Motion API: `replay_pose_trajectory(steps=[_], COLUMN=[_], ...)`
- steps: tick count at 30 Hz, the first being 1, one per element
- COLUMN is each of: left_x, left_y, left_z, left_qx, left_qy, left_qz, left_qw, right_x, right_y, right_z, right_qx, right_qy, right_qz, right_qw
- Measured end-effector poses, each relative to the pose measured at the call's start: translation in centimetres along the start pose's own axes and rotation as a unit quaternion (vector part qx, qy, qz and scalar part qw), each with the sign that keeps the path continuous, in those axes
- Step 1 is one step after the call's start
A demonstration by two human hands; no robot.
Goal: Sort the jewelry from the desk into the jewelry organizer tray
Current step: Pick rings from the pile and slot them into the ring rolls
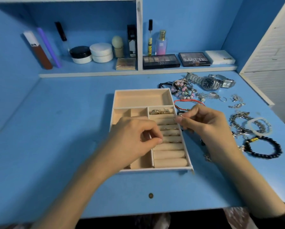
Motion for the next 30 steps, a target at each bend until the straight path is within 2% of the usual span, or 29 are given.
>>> replay_pose_trajectory(steps=[15, 26, 30], left_x=[-0.6, -1.1, -1.2], left_y=[0.3, 0.4, 0.1], left_z=[0.5, 1.2, 0.7], left_qx=[-0.038, -0.054, -0.036], left_qy=[-0.091, -0.191, -0.163], left_qz=[-0.07, -0.117, -0.13], left_qw=[0.993, 0.973, 0.977], right_x=[0.0, 0.0, 0.0], right_y=[0.4, 0.3, 0.4], right_z=[-0.2, -0.2, -0.2], right_qx=[0.002, 0.008, 0.008], right_qy=[0.007, 0.02, 0.033], right_qz=[0.0, -0.005, -0.005], right_qw=[1.0, 1.0, 0.999])
Point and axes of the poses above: each hand's wrist, its own y-axis away from the middle knuckle, its own x-axis out of the back of the hand, z = x × y, the point moved 7 cm from there along -y, towards the middle knuckle, and after that the axes turned 8 degrees about x, right-handed, at the moved point
